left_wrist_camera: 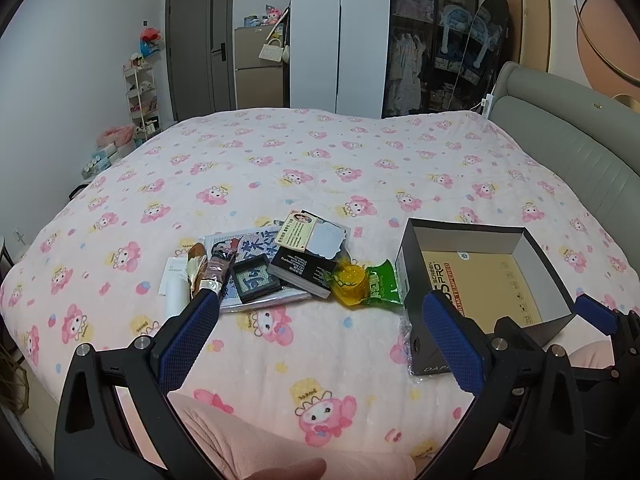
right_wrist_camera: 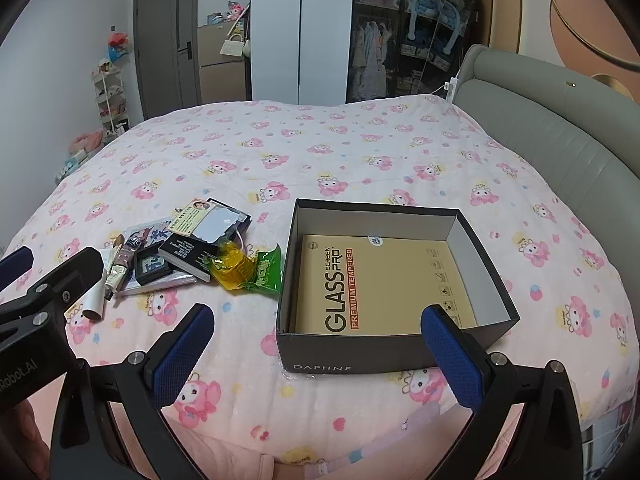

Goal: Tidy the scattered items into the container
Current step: 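Move both tools toward the pile of scattered items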

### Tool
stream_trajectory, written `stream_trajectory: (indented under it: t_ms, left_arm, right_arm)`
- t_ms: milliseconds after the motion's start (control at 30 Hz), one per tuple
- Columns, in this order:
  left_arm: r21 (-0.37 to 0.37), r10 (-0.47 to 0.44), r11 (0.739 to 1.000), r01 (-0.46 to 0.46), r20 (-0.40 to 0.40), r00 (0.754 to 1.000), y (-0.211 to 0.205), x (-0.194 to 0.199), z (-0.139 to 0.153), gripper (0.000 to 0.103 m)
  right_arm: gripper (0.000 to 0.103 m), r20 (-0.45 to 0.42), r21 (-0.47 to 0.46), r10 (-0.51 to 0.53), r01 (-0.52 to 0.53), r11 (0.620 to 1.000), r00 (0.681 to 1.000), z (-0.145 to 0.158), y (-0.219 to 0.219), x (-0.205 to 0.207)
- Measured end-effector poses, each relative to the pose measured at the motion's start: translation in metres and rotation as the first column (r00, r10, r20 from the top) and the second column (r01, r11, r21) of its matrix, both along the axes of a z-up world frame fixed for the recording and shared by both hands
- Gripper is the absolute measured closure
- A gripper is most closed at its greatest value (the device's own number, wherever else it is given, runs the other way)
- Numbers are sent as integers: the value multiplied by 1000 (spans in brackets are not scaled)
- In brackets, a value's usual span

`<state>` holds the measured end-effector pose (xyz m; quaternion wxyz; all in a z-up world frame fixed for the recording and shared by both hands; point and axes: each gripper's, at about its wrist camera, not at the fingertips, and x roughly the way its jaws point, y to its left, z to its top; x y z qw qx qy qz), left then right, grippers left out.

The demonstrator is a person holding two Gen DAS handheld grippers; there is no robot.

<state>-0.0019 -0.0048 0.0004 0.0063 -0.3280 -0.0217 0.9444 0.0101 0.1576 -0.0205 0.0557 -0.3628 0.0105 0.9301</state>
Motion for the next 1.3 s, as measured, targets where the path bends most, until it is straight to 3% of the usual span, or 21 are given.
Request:
stream_trajectory:
  t_ms: [167,300,367,667,767,833,900,933,1067,1167,1300]
  left_arm:
    - [13,13,1000,-13,-8,1000,-15,-6,1,0]
    - [24,24,999,-23,-14,1000,-27,-11,2,3]
    - [29,29,999,-29,-17,999,-33,-14,3,10]
    - [59,73,996,-72,-17,997,-67,-26,2,12]
    - [80,140,987,-142,37,990,-103,-33,-13,29]
    - [86,175,980,-180,58,983,-120,-35,-23,30]
    - [107,209,970,-217,82,975,-140,-37,-34,30]
    - [126,228,963,-240,101,968,-149,-40,-40,30]
    - [203,302,917,-344,208,930,-179,-60,-68,30]
    - [251,342,872,-420,301,890,-195,-82,-92,30]
    - [314,289,851,-422,392,874,-191,-119,-121,34]
  right_arm:
    - [0,5,46,62,-62,997,998,3,-4,-7]
    - [0,-54,57,110,-106,993,993,9,-8,-1]
    - [0,-52,50,149,-146,988,987,14,-8,-3]
    - [0,15,37,287,-287,957,958,1,-41,-52]
    - [12,38,61,320,-322,945,947,-8,-62,-67]
    - [21,61,71,348,-352,933,936,-16,-79,-77]
    - [39,95,49,384,-389,920,919,-25,-93,-89]
    - [44,111,35,403,-409,912,908,-29,-100,-95]
    - [46,129,-21,463,-465,885,877,-43,-127,-111]
    - [46,147,-54,454,-452,891,879,-58,-140,-126]
    - [46,195,-96,427,-416,904,883,-81,-151,-148]
